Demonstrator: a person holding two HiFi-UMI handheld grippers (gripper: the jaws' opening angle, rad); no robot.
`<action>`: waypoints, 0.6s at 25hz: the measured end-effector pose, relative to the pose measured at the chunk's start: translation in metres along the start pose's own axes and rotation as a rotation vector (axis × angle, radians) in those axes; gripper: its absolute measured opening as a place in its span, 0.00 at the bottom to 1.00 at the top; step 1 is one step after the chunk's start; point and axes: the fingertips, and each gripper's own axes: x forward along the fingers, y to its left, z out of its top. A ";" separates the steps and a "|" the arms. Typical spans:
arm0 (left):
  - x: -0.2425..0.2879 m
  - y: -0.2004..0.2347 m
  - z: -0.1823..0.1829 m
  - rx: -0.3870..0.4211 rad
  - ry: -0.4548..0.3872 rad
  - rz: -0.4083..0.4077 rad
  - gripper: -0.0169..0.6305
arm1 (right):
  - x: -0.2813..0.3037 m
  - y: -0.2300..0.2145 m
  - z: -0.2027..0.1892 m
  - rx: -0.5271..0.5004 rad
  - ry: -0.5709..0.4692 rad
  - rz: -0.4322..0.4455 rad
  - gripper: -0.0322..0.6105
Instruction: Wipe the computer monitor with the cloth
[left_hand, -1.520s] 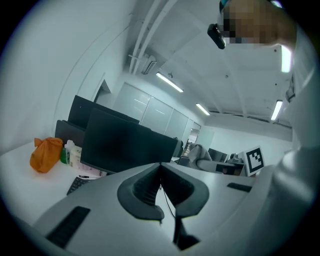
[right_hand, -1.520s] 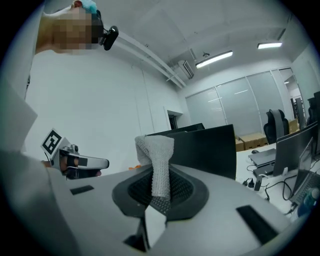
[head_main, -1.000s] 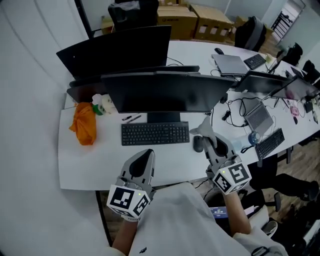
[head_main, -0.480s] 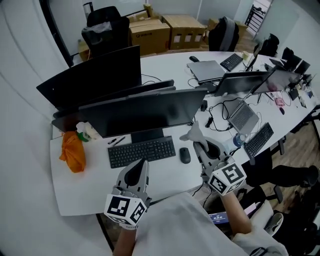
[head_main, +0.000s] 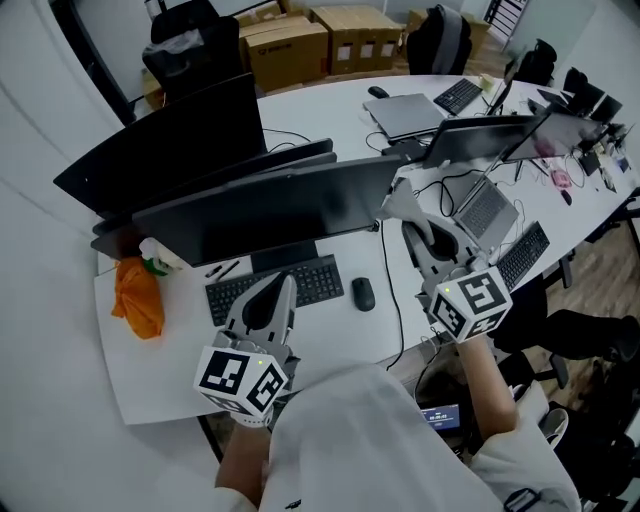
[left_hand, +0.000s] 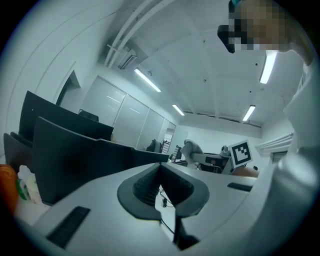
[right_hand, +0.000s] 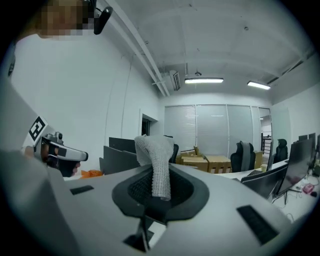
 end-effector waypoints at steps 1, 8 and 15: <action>0.005 0.003 0.003 0.008 -0.001 0.001 0.06 | 0.004 -0.009 0.003 -0.020 0.009 -0.011 0.11; 0.035 0.018 0.019 0.050 0.001 0.011 0.06 | 0.036 -0.063 0.014 -0.155 0.085 -0.049 0.11; 0.052 0.026 0.027 0.056 0.008 0.029 0.06 | 0.072 -0.101 0.009 -0.293 0.201 -0.048 0.11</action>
